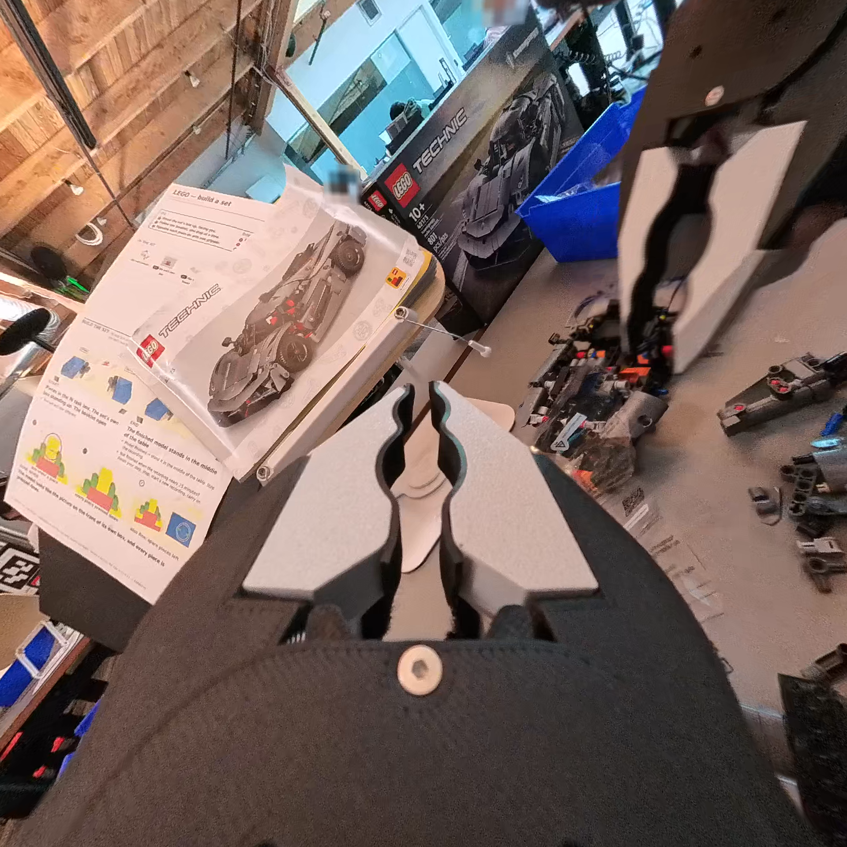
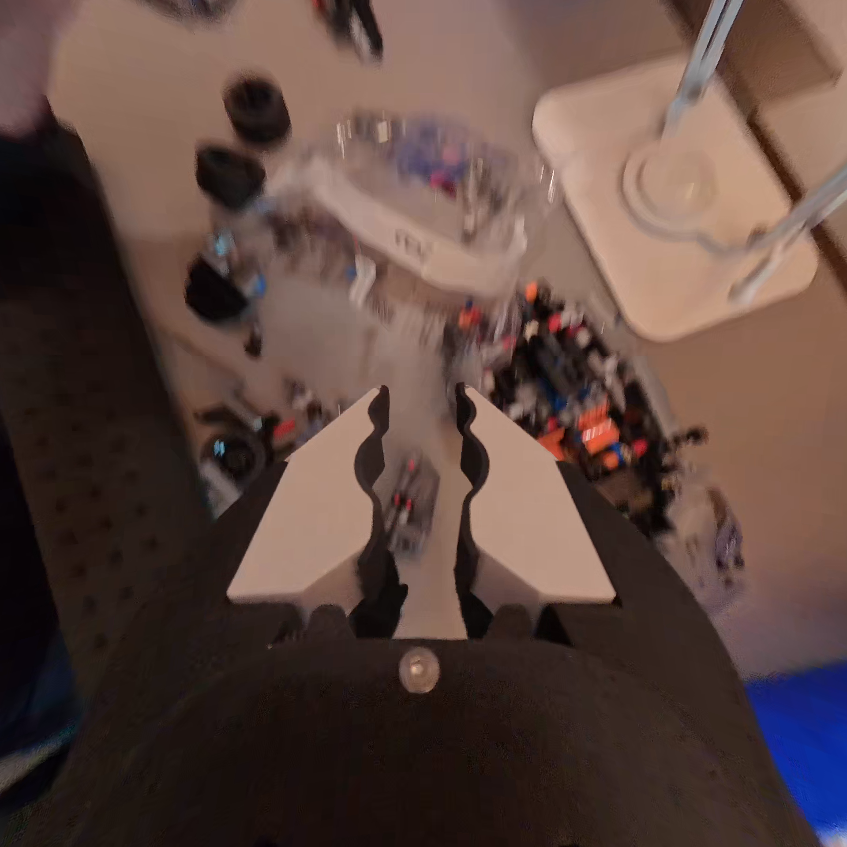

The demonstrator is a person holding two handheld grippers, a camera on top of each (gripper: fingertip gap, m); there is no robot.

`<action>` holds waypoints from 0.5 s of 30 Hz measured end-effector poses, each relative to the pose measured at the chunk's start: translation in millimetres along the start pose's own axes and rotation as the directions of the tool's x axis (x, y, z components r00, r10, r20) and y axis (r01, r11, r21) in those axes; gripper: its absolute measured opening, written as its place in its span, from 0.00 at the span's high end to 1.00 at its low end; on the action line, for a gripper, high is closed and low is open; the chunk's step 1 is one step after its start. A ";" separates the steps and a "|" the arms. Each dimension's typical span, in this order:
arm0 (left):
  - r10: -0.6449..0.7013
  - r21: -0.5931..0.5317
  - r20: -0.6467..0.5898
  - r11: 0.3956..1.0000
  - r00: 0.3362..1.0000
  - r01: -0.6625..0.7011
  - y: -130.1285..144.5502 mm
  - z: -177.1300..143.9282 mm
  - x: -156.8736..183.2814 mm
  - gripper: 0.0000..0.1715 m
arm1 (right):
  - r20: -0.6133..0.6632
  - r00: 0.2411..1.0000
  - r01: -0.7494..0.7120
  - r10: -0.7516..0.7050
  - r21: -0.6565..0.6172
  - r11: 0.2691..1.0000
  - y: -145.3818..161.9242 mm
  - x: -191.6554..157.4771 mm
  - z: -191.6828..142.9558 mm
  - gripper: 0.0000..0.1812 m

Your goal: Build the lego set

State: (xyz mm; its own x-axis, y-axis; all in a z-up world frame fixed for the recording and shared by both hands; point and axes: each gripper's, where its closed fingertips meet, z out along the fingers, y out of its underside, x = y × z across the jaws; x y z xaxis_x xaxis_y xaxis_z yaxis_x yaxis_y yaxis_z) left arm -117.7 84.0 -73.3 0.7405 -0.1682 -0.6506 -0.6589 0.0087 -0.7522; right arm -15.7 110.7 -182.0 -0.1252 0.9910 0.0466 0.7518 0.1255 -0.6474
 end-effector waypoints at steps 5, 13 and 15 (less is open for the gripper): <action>0.010 0.006 -0.022 1.000 1.000 -0.009 -6.6 2.9 8.5 0.97 | 0.027 0.998 -0.060 0.064 -0.135 0.989 58.0 -10.1 6.4 0.82; 0.021 -0.008 -0.060 1.000 0.998 -0.021 -2.0 12.2 20.5 0.97 | 0.090 0.996 0.005 0.008 -0.132 0.991 49.9 -32.5 39.0 0.86; 0.017 -0.012 -0.065 1.000 0.998 -0.018 -0.6 13.9 21.4 0.97 | 0.098 0.995 0.047 -0.034 -0.139 0.989 42.3 -41.9 48.5 0.87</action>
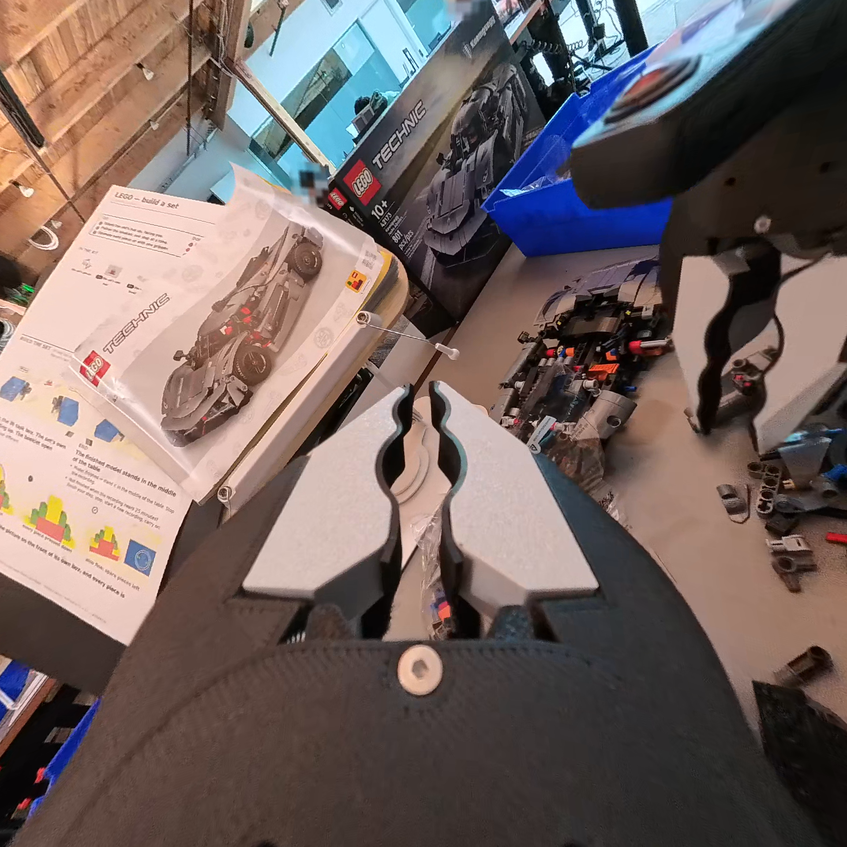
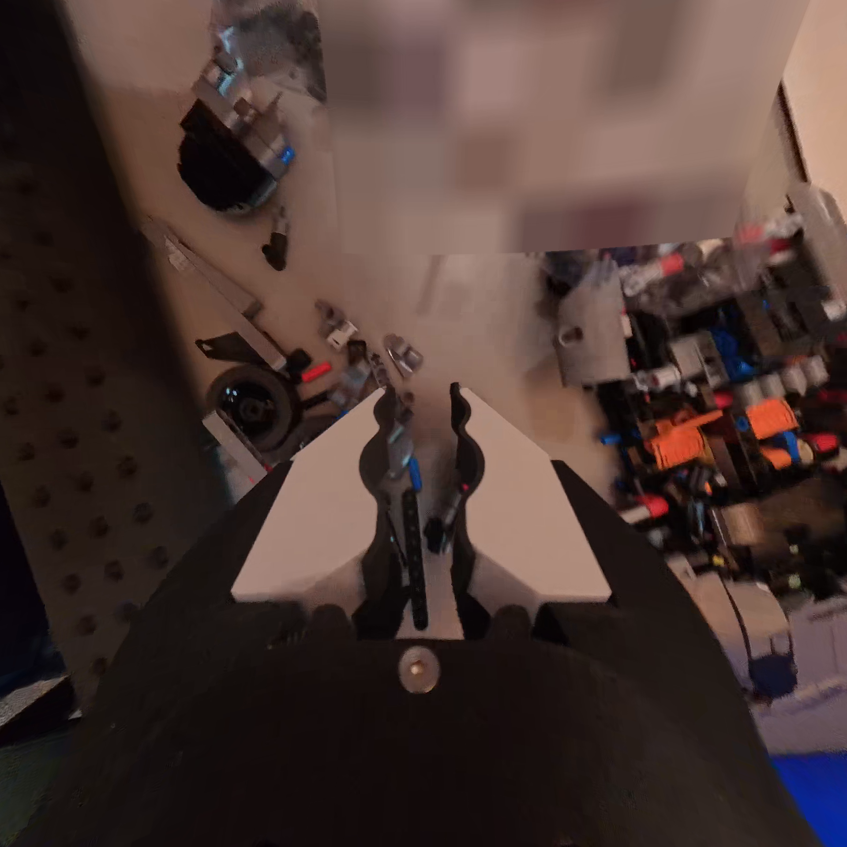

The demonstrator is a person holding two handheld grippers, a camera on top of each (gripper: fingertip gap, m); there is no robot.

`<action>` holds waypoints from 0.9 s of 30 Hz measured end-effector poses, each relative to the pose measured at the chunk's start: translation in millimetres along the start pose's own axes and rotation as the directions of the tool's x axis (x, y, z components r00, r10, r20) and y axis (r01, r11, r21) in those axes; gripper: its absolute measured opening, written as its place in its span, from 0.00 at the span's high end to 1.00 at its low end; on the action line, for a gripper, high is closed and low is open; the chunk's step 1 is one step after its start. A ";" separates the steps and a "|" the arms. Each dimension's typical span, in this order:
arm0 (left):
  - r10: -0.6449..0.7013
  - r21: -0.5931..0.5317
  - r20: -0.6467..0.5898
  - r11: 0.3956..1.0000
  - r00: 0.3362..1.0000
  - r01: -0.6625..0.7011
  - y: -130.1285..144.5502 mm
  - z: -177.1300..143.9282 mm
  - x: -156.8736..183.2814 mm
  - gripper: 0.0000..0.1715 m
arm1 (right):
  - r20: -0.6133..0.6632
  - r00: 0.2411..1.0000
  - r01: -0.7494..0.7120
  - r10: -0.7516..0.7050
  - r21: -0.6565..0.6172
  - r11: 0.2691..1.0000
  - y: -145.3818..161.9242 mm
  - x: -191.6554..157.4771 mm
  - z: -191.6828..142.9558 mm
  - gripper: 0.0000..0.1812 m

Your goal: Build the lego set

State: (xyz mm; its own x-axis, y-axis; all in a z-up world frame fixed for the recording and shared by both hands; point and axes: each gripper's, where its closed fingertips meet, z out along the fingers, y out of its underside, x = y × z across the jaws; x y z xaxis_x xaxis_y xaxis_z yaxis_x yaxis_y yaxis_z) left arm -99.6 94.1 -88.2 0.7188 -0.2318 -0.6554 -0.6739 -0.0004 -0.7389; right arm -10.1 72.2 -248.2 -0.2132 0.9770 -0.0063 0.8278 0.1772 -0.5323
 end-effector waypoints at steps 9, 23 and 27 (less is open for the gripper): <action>-0.014 0.008 -0.008 1.000 1.000 0.014 1.2 -0.7 -0.2 0.97 | 0.037 0.997 0.064 -0.061 -0.111 0.992 -4.4 -2.2 29.4 0.92; -0.034 0.017 -0.007 0.999 0.999 0.034 2.6 -2.4 -2.7 0.97 | 0.113 0.992 0.065 -0.062 -0.024 0.998 -14.2 -8.3 15.2 0.92; -0.040 0.015 -0.007 0.999 0.999 0.040 3.7 -2.1 -3.3 0.97 | 0.095 0.993 0.082 -0.073 -0.089 0.993 -7.4 -9.6 32.4 0.89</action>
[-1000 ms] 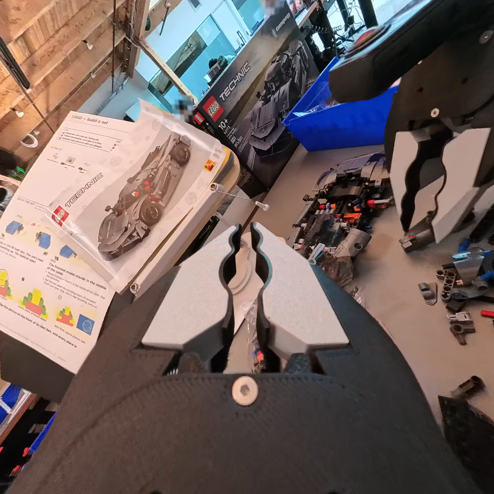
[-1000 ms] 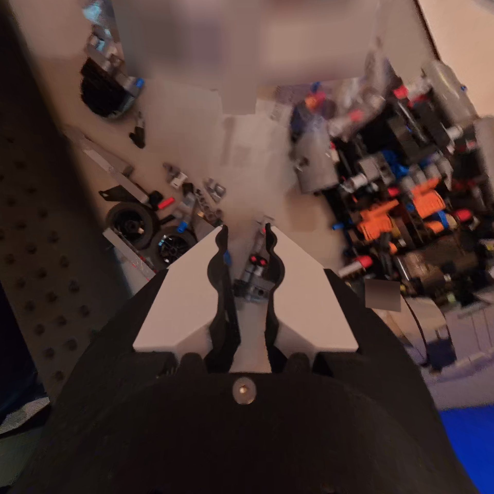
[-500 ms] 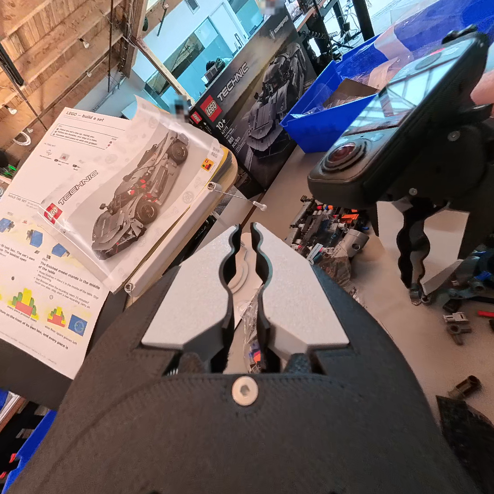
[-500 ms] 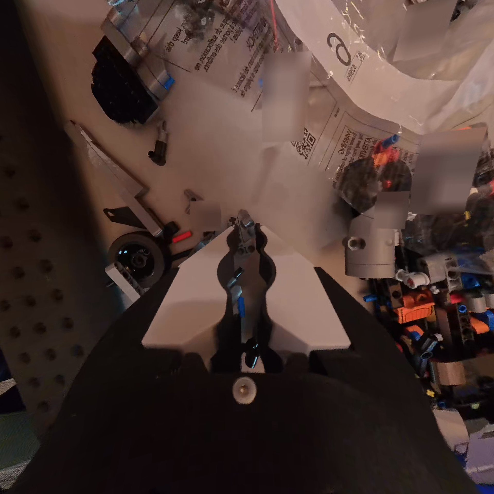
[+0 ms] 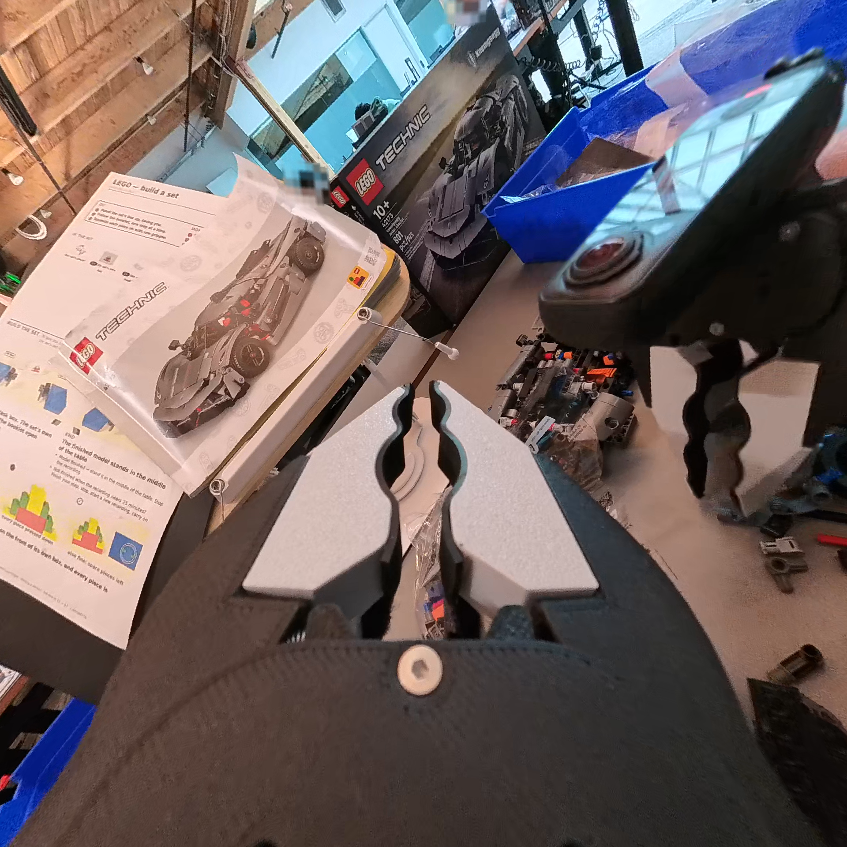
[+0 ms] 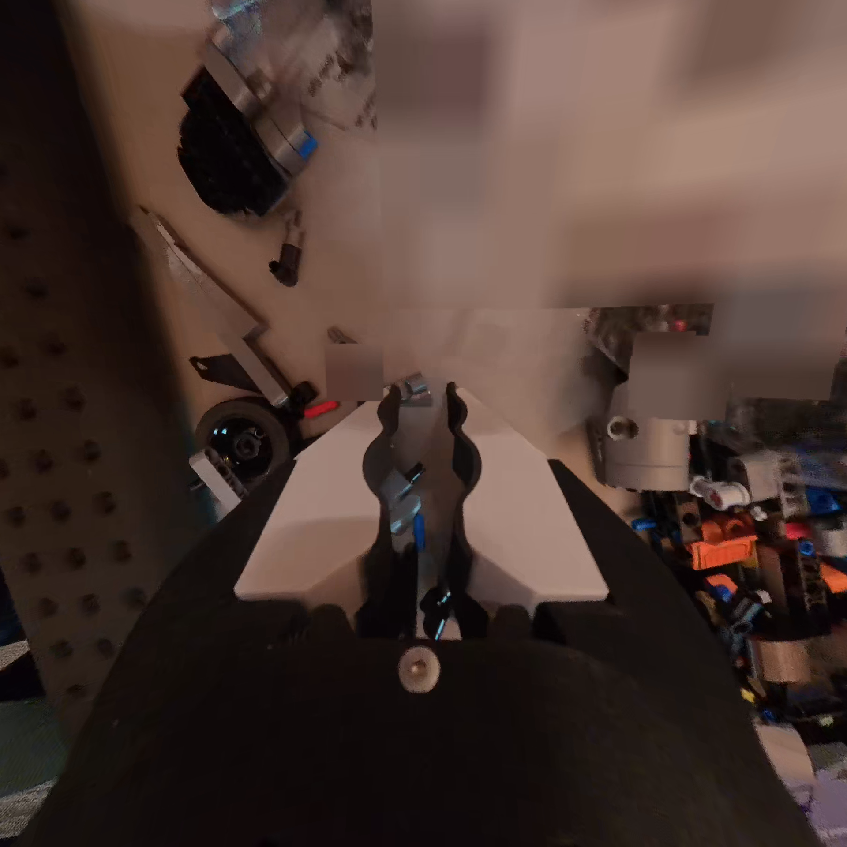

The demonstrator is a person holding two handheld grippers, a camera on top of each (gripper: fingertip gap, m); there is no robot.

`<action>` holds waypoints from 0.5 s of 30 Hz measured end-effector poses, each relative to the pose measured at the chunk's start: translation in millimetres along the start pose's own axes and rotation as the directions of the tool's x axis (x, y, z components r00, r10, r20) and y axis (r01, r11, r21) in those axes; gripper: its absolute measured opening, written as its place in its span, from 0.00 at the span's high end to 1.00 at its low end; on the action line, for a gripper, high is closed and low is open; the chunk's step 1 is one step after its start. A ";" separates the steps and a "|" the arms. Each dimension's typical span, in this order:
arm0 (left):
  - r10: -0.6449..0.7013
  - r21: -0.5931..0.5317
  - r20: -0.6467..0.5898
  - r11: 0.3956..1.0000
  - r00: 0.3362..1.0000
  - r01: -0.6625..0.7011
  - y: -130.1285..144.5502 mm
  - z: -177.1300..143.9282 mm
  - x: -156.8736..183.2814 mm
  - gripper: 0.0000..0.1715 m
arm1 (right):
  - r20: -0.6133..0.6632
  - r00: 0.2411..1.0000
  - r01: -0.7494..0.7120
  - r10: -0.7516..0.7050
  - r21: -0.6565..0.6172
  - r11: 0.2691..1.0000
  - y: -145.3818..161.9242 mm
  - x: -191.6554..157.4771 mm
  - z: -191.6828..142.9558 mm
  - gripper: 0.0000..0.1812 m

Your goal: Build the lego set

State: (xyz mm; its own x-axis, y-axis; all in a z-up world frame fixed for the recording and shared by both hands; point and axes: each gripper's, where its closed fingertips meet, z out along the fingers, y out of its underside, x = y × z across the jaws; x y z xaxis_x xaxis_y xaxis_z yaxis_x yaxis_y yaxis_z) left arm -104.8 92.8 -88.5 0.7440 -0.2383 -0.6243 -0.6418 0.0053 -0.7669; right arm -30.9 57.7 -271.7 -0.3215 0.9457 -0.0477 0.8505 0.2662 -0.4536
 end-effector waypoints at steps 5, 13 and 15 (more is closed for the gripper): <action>-0.006 0.002 0.005 1.000 1.000 0.006 0.6 -0.7 -2.1 0.97 | 0.041 0.999 -0.002 0.002 -0.011 1.000 1.4 -6.8 4.3 0.91; -0.029 0.013 0.027 0.999 0.999 0.029 0.9 -3.7 -9.5 0.97 | 0.023 1.000 -0.005 0.003 0.077 0.997 -8.2 -5.2 -20.0 1.00; -0.037 0.011 0.028 0.999 0.999 0.037 1.9 -3.8 -10.4 0.97 | 0.027 1.000 -0.013 0.010 0.107 0.994 -14.9 -9.0 -22.0 0.98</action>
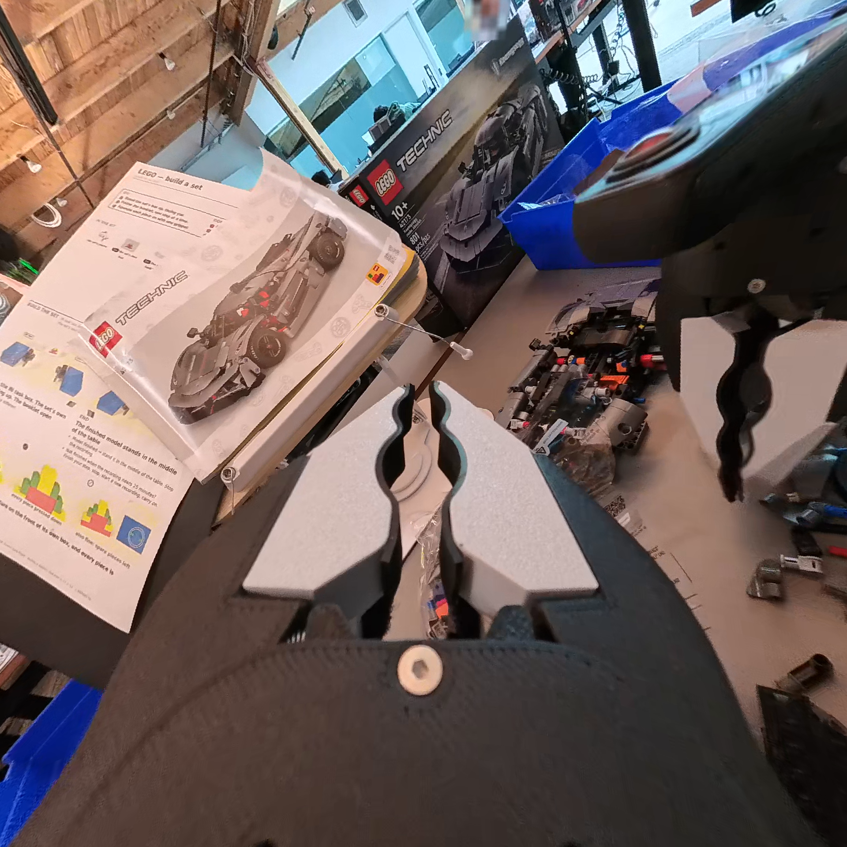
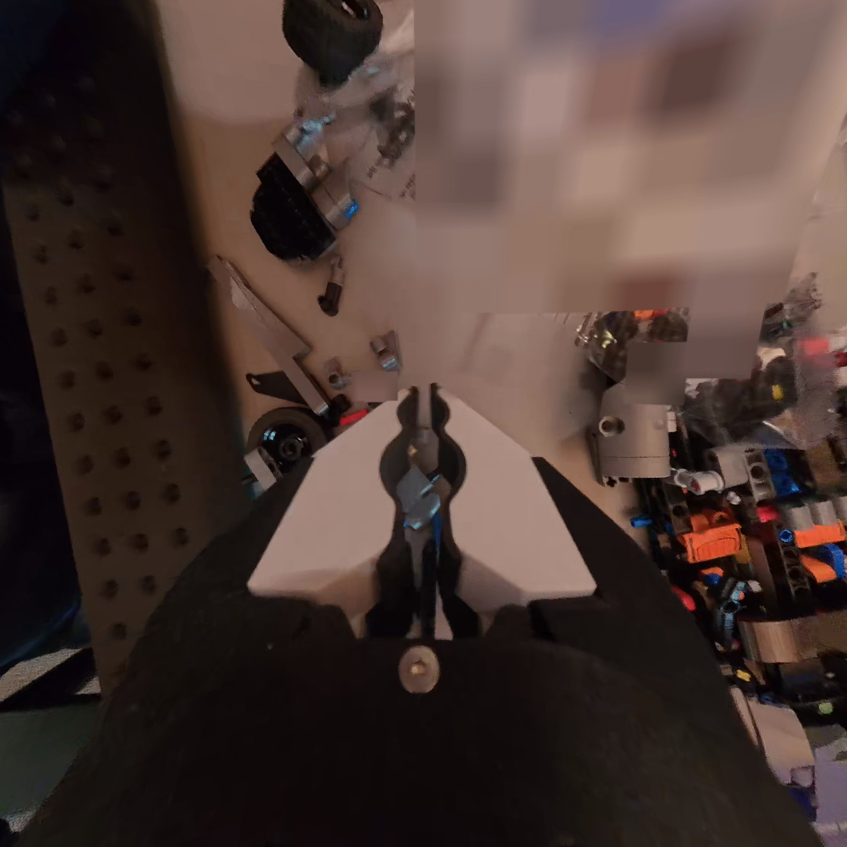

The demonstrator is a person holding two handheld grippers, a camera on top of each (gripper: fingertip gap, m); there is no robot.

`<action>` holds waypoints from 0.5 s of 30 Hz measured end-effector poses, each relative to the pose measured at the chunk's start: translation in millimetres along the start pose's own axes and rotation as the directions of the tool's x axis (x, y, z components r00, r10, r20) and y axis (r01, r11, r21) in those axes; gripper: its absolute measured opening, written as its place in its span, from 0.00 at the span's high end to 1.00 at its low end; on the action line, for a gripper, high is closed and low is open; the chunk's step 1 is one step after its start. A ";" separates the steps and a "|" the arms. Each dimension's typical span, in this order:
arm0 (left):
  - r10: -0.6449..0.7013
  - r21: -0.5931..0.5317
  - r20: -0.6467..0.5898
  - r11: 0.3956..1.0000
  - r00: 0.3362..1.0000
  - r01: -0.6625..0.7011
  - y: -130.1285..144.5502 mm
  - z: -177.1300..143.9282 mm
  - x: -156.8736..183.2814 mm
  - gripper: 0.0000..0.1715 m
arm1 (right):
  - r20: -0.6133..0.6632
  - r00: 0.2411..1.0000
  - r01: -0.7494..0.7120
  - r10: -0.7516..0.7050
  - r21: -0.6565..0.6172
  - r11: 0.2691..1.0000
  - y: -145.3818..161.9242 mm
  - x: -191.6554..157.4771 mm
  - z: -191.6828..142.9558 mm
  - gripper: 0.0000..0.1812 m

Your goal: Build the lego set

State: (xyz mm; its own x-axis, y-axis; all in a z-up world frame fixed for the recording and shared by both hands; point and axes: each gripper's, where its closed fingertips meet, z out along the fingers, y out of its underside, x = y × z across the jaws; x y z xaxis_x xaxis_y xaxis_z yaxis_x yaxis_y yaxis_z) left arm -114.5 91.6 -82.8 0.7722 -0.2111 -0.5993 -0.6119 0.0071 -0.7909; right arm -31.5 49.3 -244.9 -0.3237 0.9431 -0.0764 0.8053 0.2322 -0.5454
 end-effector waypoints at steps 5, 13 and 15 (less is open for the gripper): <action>0.000 -0.002 -0.004 1.000 1.000 0.000 0.3 0.8 1.1 0.97 | -0.023 0.997 0.072 -0.073 -0.048 0.996 -2.2 -9.7 23.9 0.92; -0.009 0.003 0.002 1.000 1.000 0.009 0.7 -1.1 -1.6 0.97 | 0.033 0.994 0.111 -0.108 -0.100 0.989 0.7 -21.4 39.4 0.96; -0.011 0.005 0.005 1.000 1.000 0.011 0.3 -1.5 -2.4 0.97 | 0.029 0.994 0.106 -0.104 -0.089 0.990 0.5 -20.3 35.9 0.96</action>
State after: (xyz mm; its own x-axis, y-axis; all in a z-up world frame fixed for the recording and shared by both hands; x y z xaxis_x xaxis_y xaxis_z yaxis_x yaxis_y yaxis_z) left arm -116.8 90.6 -81.5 0.7798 -0.2067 -0.5909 -0.6023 0.0098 -0.7982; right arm -42.4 21.8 -273.5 -0.4200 0.9065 -0.0432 0.8073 0.3515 -0.4741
